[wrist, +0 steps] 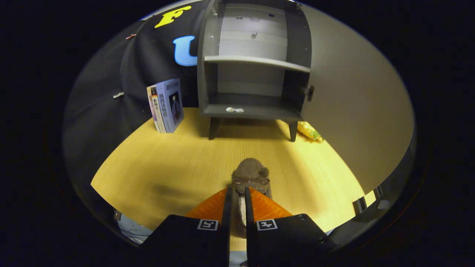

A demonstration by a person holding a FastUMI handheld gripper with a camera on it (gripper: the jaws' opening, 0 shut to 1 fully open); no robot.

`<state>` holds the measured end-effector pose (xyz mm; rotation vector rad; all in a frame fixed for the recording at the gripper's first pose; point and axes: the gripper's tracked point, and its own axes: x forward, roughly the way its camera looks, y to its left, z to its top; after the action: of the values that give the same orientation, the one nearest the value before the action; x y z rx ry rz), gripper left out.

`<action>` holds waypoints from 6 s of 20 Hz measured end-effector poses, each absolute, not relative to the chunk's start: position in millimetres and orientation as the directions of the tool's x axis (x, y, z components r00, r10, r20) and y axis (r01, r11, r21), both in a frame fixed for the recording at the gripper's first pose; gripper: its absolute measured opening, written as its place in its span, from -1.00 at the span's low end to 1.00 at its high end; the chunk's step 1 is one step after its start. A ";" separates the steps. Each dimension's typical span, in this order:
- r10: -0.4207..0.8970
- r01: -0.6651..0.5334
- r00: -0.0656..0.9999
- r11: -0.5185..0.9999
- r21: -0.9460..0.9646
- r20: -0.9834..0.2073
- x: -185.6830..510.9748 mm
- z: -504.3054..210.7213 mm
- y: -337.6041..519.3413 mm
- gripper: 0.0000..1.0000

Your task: Open the shoe cabinet door, grab the shoes and put them into the shoe cabinet, then close the shoe cabinet door.

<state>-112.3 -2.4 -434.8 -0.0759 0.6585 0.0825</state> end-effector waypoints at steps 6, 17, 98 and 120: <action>0.024 -0.096 0.731 0.993 -0.068 -0.682 -108.2 -479.9 -6.1 -0.55; 0.006 -0.088 0.706 0.993 -0.079 -0.708 -73.4 -519.2 -2.2 -0.54; 0.079 -0.091 0.861 0.996 0.000 -0.502 368.3 -186.8 24.0 -0.88; 0.031 -0.055 0.890 0.998 -0.040 -0.455 310.9 -145.9 11.6 0.95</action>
<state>310.9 11.6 -145.9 -0.0522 0.4715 0.0444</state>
